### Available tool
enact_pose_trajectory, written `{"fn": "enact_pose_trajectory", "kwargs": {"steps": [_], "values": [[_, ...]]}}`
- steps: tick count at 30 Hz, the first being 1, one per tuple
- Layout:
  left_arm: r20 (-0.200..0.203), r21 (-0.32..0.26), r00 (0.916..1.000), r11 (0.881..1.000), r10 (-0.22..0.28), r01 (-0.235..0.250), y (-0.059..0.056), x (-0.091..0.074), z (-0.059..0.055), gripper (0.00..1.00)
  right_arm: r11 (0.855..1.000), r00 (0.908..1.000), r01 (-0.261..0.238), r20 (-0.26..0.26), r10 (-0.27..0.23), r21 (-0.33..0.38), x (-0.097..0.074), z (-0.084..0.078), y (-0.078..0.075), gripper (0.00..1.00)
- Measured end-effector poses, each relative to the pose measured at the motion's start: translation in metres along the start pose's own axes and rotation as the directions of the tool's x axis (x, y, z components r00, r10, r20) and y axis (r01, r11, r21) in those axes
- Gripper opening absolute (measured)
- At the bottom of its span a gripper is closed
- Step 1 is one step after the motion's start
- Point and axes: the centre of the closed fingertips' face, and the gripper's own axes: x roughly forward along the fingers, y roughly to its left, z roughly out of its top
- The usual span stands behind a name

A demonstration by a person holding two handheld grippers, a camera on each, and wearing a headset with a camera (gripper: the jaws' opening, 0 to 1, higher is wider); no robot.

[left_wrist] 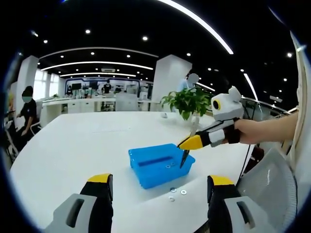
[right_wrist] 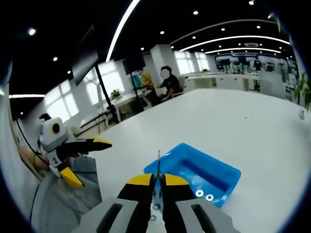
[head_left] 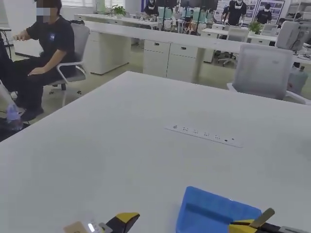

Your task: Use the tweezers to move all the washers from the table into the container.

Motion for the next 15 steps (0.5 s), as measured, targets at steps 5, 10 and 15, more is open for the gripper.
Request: {"fn": "enact_pose_trajectory", "kwargs": {"steps": [5, 10, 15], "values": [[-0.002, 0.002, 1.0, 1.0, 0.001, -0.001, 0.0, 0.0, -0.001, 0.8, 1.0, 0.9995, -0.011, -0.031, 0.012, 0.017, 0.006, -0.017, 0.005, 0.04], [-0.003, 0.001, 1.0, 1.0, 0.002, -0.002, 0.001, -0.001, -0.001, 0.8, 1.0, 0.9983, -0.021, -0.053, 0.022, 0.023, 0.009, -0.031, 0.007, 0.04], [-0.005, 0.002, 1.0, 1.0, -0.001, 0.001, 0.0, -0.001, -0.001, 0.8, 0.999, 0.9975, -0.02, -0.067, 0.024, 0.046, 0.011, -0.042, 0.007, 0.04]]}}
